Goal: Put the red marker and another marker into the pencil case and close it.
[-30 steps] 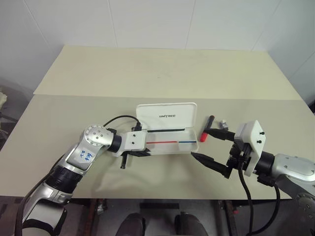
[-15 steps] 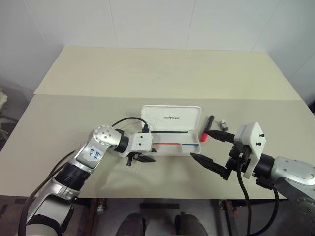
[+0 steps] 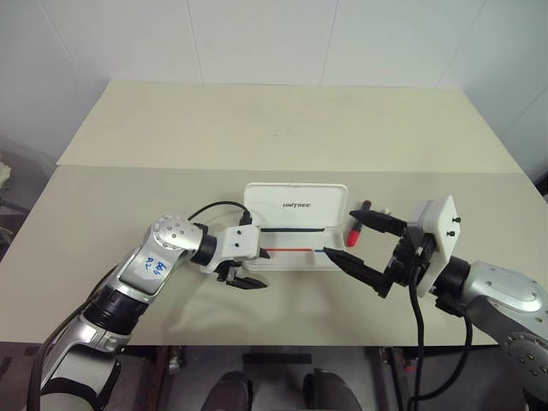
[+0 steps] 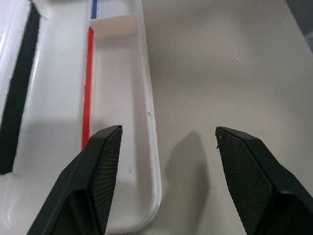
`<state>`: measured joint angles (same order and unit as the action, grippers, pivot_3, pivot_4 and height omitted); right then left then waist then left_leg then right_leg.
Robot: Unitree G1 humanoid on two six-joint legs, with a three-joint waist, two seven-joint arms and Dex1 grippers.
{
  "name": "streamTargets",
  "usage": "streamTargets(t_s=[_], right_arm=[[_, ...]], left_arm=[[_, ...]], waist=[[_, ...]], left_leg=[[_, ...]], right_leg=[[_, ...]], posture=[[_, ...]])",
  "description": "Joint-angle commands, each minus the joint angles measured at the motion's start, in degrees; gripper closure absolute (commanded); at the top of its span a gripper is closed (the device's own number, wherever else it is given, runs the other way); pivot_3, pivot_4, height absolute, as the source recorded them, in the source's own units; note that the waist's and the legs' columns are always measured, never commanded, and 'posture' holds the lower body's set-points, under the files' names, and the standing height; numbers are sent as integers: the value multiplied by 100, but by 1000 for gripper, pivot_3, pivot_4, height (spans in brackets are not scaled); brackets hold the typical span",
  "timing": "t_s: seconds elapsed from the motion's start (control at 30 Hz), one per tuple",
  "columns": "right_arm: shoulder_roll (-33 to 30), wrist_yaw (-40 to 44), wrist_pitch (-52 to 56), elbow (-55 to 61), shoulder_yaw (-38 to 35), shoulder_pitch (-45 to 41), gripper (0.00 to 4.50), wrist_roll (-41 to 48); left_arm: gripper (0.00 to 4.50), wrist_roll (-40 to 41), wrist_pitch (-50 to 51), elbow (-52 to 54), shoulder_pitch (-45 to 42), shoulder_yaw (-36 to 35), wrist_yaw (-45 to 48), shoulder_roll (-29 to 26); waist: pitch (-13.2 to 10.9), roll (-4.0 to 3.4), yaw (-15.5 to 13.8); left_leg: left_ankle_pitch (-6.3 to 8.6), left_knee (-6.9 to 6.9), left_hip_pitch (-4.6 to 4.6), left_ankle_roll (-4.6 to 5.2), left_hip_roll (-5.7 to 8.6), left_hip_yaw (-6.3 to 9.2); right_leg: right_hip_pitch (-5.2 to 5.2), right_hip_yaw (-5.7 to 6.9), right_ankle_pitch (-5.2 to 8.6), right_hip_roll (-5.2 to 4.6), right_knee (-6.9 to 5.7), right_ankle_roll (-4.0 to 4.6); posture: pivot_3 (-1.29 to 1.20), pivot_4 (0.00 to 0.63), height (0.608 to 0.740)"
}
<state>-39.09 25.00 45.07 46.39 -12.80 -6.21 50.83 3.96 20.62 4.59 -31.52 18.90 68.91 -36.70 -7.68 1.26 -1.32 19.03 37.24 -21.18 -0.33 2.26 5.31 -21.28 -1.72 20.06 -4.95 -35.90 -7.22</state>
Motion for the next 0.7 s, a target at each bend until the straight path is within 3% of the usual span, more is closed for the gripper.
streamTargets(t_s=[0.03, 0.27, 0.33, 0.43, 0.7], right_arm=[[374, -1182, 439, 20, -54, -443, 0, 766], [821, -3981, 1794, -394, 179, -1274, 0, 1617], [878, -4531, 2134, -545, 221, -1429, 0, 1547], [1598, -6000, 2595, -1027, 136, -1562, 0, 1197], [2528, -6704, 2823, -1371, 41, -1641, 0, 473]], left_arm=[[1227, 407, 16, 321, 94, -367, 50, -64], [1227, 1014, 130, 295, 169, -1016, -21, -80], [1227, 1161, 172, 307, 127, -1135, -21, -67], [1227, 1601, 337, 265, -59, -1550, 23, -121], [1227, 1855, 433, 168, -357, -1854, -43, -266]], waist=[[-1, -2, 5], [-3, -5, 16], [-5, -9, 16], [-3, -5, 52], [-18, -37, 215]], left_leg=[[-1, 0, 0, -1, -1, 7], [-7, -12, -3, -13, 5, 30], [-7, -14, -3, -14, 8, 32], [-8, -16, -4, -14, 11, 37], [-9, -21, -4, -15, 29, 43]], right_leg=[[0, -1, 0, -7, -1, 0], [-11, 20, 0, -46, -6, 0], [-13, 29, 0, -47, -7, 0], [-15, 83, -1, -49, -10, 2], [-18, 146, -2, -51, -22, 3]], posture=[[0, 150, 740], [0, 150, 740], [0, 150, 740], [0, 150, 740], [0, 150, 740]])
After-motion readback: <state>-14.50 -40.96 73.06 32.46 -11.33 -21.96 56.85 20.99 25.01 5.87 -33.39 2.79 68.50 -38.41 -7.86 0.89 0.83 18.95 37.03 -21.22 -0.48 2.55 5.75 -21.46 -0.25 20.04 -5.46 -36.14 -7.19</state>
